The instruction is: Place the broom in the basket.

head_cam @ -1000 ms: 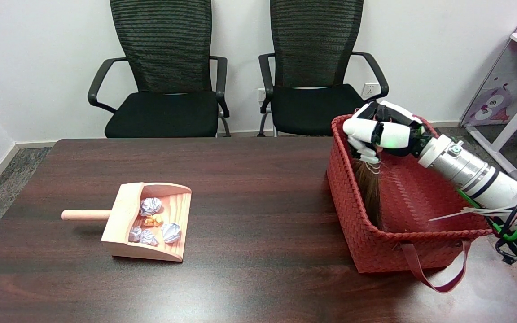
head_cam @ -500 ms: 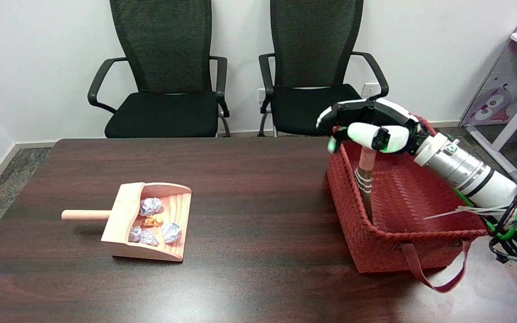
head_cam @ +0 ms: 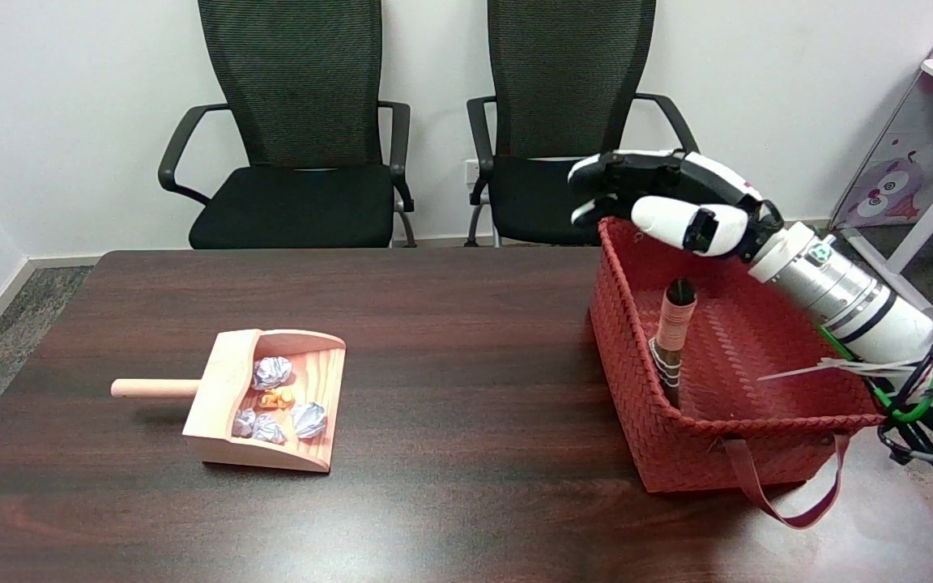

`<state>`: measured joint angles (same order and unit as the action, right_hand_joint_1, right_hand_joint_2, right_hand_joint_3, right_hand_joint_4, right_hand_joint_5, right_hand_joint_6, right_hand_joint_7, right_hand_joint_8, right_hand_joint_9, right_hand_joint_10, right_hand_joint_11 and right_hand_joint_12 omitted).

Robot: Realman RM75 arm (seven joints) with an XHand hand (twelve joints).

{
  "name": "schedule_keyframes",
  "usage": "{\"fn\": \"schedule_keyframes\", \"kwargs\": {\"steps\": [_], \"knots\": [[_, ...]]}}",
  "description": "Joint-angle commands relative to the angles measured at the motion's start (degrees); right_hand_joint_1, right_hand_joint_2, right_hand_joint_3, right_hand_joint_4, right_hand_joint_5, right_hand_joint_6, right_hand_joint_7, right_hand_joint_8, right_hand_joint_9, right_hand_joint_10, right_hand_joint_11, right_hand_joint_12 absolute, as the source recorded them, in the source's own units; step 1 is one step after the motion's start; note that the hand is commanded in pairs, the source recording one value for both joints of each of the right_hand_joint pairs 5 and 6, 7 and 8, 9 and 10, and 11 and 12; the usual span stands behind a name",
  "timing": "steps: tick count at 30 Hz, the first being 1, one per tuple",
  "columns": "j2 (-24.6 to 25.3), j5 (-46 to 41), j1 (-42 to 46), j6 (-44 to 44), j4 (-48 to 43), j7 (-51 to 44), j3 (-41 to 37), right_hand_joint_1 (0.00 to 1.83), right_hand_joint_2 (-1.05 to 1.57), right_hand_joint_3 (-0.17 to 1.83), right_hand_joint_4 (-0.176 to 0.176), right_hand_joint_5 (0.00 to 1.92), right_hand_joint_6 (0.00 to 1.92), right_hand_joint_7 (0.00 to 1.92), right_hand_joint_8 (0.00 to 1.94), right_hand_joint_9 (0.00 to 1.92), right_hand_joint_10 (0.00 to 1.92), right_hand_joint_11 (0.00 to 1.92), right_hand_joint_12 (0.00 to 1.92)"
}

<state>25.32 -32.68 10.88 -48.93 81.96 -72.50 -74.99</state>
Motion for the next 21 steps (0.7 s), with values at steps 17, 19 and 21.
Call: {"fn": "schedule_keyframes", "kwargs": {"steps": [17, 19, 21], "knots": [[0.7, -28.5, 2.3, -19.4, -2.6, -25.4, -7.2, 0.79, 0.73, 1.02, -0.176, 0.51, 0.51, 0.51, 0.51, 0.39, 0.39, 0.62, 0.62], [0.9, -29.4, 3.6, -20.6, -2.5, -25.4, -8.1, 0.79, 0.77, 1.00, -0.176, 0.53, 0.53, 0.53, 0.53, 0.40, 0.40, 0.62, 0.62], [1.3, -30.0, 5.5, -21.3, -2.2, -25.3, -9.8, 0.80, 0.86, 0.99, -0.176, 0.54, 0.54, 0.54, 0.54, 0.41, 0.41, 0.63, 0.63]]}}
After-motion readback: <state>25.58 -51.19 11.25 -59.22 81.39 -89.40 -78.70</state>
